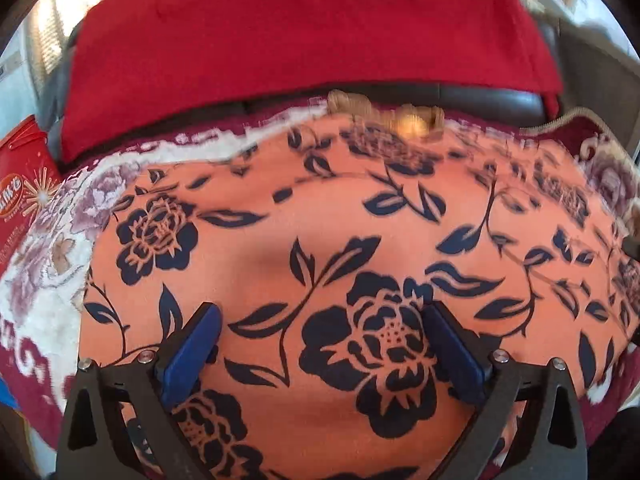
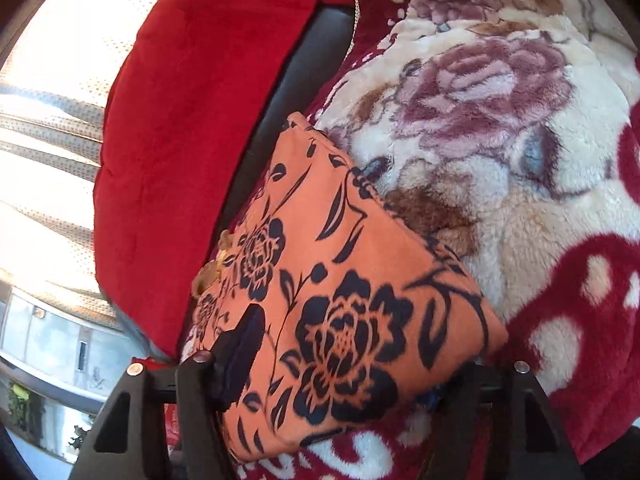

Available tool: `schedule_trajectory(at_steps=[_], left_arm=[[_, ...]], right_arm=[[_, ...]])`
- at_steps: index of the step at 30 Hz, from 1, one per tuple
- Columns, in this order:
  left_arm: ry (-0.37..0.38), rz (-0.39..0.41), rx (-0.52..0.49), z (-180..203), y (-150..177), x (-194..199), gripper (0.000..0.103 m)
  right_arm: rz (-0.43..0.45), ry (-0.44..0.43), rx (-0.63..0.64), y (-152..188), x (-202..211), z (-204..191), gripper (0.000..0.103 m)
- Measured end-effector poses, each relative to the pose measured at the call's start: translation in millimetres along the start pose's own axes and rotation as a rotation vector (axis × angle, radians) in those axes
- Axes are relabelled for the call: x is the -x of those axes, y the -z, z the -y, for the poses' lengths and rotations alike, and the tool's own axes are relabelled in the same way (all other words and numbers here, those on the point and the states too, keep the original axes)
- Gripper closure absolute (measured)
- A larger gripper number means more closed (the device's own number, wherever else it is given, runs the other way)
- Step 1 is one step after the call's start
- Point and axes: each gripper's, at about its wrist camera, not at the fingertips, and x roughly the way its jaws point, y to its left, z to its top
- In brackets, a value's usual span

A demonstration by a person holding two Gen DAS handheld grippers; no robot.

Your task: Fold small clothes

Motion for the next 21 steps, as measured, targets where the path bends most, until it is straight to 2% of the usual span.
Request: schedule_trajectory(at_steps=[3, 5, 8, 9, 10, 11, 12, 13, 15, 17, 19, 21], left_arm=[[0.03, -0.003, 0.002, -8.0, -5.3, 12.0, 0.006], [0.049, 0.061, 0.035, -28.1, -10.1, 34.1, 0.009], [0.021, 0.136, 0.115, -67.5, -4.5, 55.7, 0.009], [0.021, 0.118, 0.134, -78.3, -1.9, 52.1, 0.009], [0.031, 0.061, 0.14, -87.2, 0.1, 41.9, 0.009], [0.04, -0.041, 0.139, -100.1, 5.6, 26.6, 0.015], [0.039, -0.063, 0.166, -111.6, 10.3, 23.7, 0.023], [0.046, -0.042, 0.222, -129.8, 16.1, 28.0, 0.029], [0.054, 0.04, 0.354, -169.4, 25.8, 46.4, 0.028], [0.006, 0.112, 0.479, -212.6, 35.1, 62.1, 0.027], [-0.05, 0.142, 0.555, -241.4, 44.0, 63.1, 0.027], [-0.129, 0.104, 0.626, -266.9, 55.5, 49.1, 0.027]], right_arm=[[-0.026, 0.083, 0.069, -7.7, -14.3, -11.7, 0.073], [-0.031, 0.123, 0.096, -11.3, -21.3, -21.3, 0.074], [-0.008, 0.196, 0.175, -8.3, -23.0, -45.9, 0.077], [0.009, 0.213, 0.205, -6.6, -21.7, -57.8, 0.078], [0.035, 0.222, 0.248, -3.8, -17.3, -73.9, 0.08], [0.056, 0.223, 0.287, -1.0, -15.1, -91.5, 0.081], [0.087, 0.216, 0.364, 3.8, -13.0, -123.2, 0.081], [0.105, 0.207, 0.418, 10.1, -11.2, -146.5, 0.082], [0.142, 0.181, 0.575, 34.2, -11.6, -209.7, 0.082], [0.15, 0.137, 0.698, 63.6, -11.8, -255.1, 0.082], [0.124, 0.084, 0.821, 104.4, -27.5, -298.6, 0.082], [0.037, 0.055, 0.932, 155.3, -64.2, -327.5, 0.082]])
